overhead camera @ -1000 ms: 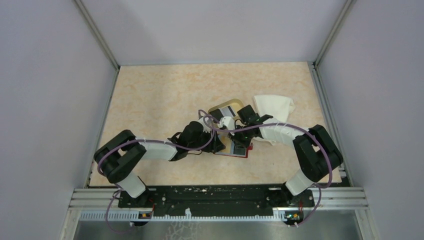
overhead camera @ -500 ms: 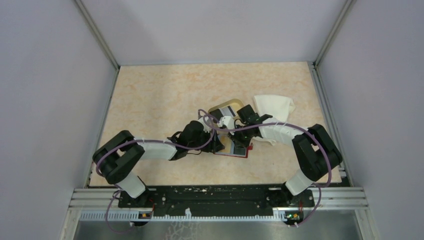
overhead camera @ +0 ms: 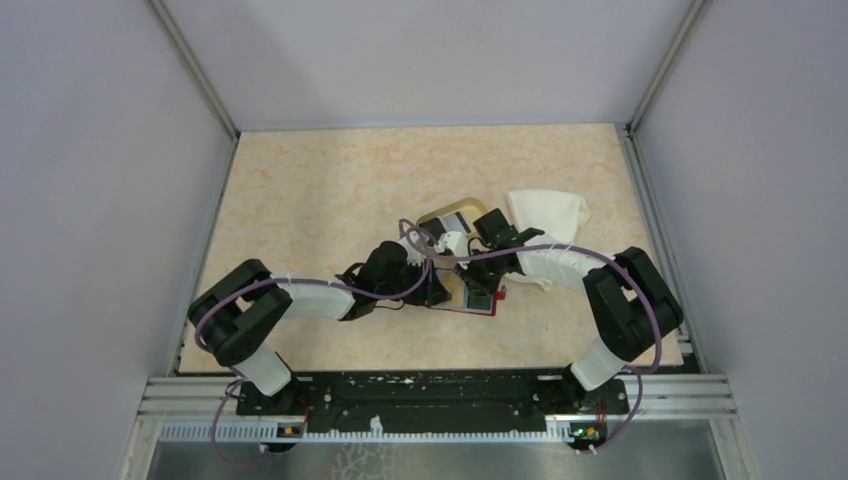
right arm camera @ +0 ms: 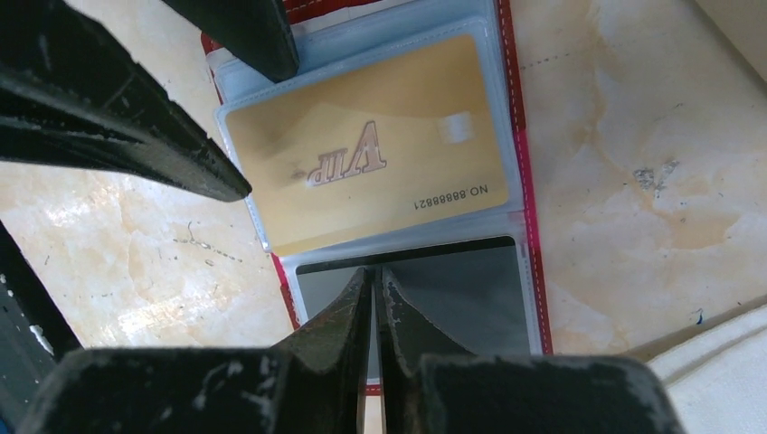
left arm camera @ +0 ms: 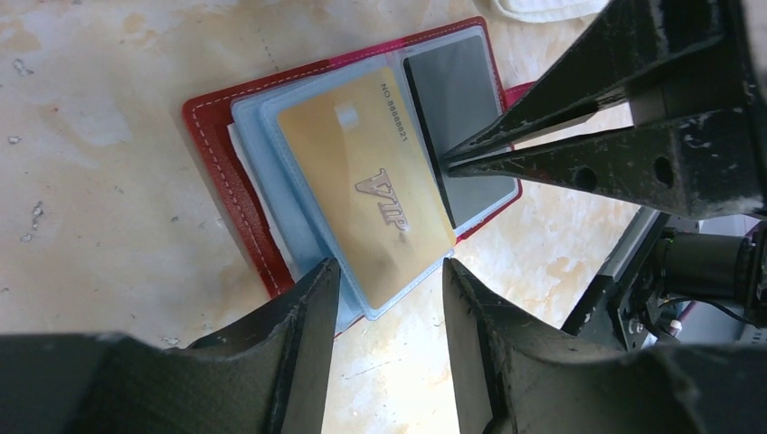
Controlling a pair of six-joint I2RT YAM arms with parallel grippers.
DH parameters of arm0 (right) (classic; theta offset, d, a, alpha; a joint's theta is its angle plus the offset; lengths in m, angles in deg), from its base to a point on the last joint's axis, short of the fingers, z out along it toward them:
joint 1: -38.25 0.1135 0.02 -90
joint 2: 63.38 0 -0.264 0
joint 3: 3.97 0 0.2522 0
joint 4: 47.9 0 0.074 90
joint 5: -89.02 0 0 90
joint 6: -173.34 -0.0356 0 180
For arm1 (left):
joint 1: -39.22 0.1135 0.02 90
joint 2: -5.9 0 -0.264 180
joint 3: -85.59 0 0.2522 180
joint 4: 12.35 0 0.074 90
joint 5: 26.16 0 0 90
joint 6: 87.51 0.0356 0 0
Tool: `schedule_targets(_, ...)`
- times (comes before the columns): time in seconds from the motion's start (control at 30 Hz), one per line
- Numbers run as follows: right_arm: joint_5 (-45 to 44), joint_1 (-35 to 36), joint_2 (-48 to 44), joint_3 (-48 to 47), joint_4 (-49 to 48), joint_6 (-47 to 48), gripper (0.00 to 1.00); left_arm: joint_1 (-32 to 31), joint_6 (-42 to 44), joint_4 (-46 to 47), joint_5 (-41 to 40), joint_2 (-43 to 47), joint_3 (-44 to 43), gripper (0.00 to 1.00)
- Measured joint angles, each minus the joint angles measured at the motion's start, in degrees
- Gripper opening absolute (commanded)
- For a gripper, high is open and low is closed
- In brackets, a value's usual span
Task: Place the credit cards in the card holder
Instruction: Turn over the card slot in the card holder.
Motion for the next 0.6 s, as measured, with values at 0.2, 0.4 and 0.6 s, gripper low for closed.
schedule_targets(0.2, 0.87, -0.09, 0.33, -0.35, 0.2, -0.79, 0.05, 0.0, -0.85, 1.73, 1.25, 0.0, 0.17, 0.46)
schedule_targets(0.4, 2.49, -1.14, 0.33, -0.35, 1.09, -1.51, 0.06, 0.0, -1.46, 3.32, 2.21, 0.15, 0.55, 0.46)
schedule_targets(0.6, 4.09, -3.45, 0.33, -0.35, 1.88, -2.36, 0.06, 0.0, -2.67, 6.12, 3.8, 0.13, 0.61, 0.46)
